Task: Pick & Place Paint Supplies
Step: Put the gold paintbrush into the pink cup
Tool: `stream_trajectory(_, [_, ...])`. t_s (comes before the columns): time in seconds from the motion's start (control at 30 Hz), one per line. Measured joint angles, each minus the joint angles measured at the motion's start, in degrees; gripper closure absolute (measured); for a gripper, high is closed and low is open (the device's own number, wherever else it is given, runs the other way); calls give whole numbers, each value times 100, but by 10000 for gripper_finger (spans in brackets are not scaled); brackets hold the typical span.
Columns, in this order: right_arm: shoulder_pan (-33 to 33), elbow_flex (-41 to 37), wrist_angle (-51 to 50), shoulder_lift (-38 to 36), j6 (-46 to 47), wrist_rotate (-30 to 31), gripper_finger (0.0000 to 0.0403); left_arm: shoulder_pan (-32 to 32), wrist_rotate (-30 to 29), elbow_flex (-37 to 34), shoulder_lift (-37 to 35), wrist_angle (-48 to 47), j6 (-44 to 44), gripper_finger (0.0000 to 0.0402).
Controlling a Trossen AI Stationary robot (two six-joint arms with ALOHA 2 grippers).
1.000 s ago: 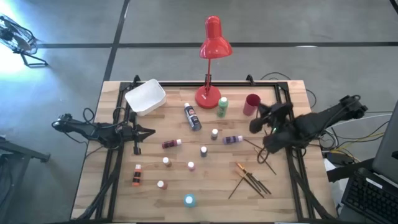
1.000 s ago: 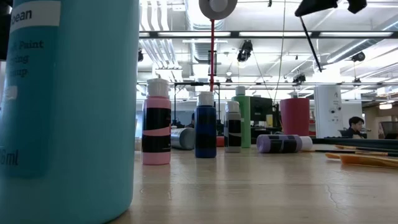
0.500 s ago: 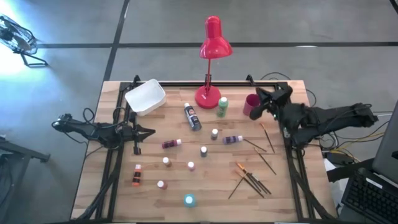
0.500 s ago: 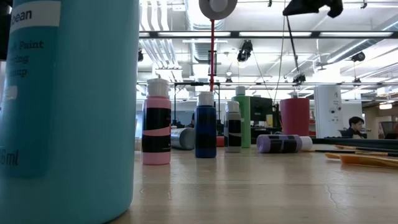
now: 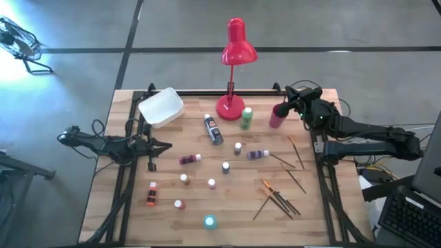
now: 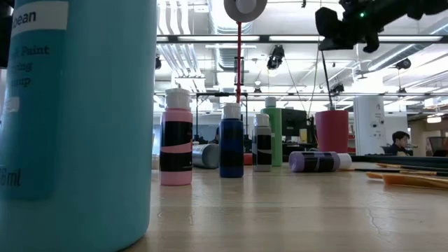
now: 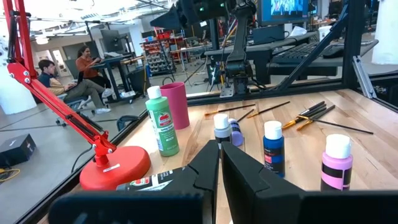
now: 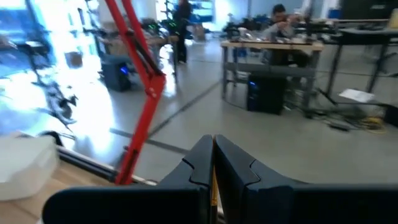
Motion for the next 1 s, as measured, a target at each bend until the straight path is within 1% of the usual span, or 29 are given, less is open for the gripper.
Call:
stream_trajectory(0.17, [-341,-332,318,-5,-30,-341,395,2,0,0,0,1,-2,377])
stream_trajectory(0.27, [-494,-515,493,88,-60,-407,395,0,2,0,1,0,-2,377])
stream_trajectory(0.37, [-626,-759,885,155,-149,-580,395,0,1,0,0,0,-2,377])
stream_trajectory(0.43, [-724,-898,1115,182,-92,-715,395,0,2,0,0,0,-1,377])
stream_trajectory(0.57, [-849,-1197,1239,241,67,-835,395,1,1,0,0,1,-2,377])
stream_trajectory(0.8, [-896,-1797,1789,251,308,-886,395,1,0,-1,0,0,-2,377])
stream_trajectory(1.0, [-896,-2219,1967,251,491,-993,395,0,2,-2,1,0,-2,377])
